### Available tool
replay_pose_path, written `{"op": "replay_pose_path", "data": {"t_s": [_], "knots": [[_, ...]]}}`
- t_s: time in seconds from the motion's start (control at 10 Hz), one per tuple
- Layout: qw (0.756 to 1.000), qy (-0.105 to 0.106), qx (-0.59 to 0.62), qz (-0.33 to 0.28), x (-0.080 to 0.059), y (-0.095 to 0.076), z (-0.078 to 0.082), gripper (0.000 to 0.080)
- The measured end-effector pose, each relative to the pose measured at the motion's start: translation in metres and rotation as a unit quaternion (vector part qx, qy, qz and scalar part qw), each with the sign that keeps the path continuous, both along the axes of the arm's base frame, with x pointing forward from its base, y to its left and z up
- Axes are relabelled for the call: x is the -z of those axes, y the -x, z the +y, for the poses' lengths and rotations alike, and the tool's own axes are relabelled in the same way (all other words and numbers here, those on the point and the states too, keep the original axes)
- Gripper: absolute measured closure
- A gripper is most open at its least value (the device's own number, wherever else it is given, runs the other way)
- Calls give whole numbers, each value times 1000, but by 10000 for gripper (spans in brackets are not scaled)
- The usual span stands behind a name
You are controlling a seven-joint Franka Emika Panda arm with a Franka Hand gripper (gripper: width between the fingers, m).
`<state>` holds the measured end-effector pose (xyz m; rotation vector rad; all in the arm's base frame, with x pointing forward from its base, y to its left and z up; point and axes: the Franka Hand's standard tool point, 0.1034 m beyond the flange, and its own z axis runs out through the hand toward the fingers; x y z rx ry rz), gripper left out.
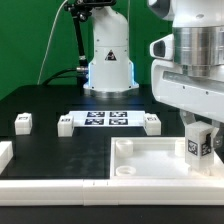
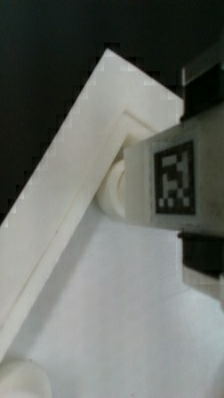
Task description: Assemble one leg
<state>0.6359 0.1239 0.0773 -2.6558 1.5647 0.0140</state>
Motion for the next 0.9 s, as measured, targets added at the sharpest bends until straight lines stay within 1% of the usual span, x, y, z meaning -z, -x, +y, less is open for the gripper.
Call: {"op": "replay_pose_path", "data": {"t_s": [0.1, 0.2, 0.3, 0.4, 0.5, 0.6, 0.7, 0.8, 0.9], "knots": [[1000, 0, -9, -1, 0, 0, 0, 450], [999, 0, -34, -2, 0, 0, 1, 254], [998, 1, -58, 0, 0, 1, 2, 254], [992, 4, -127, -1, 0, 2, 3, 181], [979, 5, -204, -5, 1, 3, 5, 157], [972, 5, -237, -6, 1, 3, 5, 157], [950, 6, -312, -8, 1, 3, 4, 151], [933, 6, -359, -6, 1, 3, 5, 151], [908, 7, -419, -9, 0, 1, 5, 150]]}}
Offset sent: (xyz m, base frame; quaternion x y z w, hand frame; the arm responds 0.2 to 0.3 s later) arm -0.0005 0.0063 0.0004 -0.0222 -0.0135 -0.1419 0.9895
